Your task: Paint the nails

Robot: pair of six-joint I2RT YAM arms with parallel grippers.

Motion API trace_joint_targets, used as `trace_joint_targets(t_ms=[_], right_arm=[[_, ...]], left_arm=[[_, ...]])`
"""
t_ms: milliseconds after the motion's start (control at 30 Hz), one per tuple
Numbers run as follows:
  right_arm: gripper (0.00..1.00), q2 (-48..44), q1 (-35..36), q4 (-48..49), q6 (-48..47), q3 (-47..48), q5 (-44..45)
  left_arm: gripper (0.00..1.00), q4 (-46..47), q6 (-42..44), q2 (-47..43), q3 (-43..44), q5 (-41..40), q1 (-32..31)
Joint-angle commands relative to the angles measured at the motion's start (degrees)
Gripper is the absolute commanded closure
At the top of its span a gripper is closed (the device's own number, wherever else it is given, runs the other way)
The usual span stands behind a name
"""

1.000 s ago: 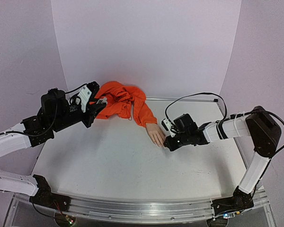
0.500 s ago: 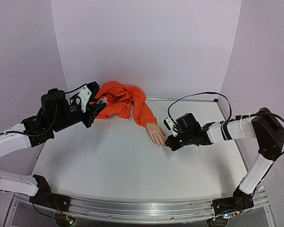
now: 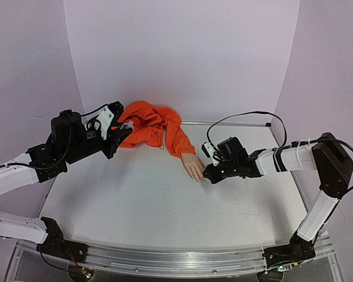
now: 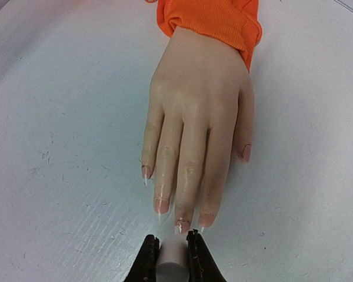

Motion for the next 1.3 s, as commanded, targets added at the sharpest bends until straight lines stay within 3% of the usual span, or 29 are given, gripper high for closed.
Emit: trace_joint_targets(t_ms=[0,1267], right_arm=[[1.0,1.52,0.3,0.69,-0.91,2.52,0.76],[1.0,-1.09,0.27,-1.48,-0.04,-1.6,-0.13]], left_arm=[[1.0,3.04,0.34,-0.2,0.51,0.17,0.3],[1.0,3.02,-0.11,-0.44,0.22,0.61,0.3]])
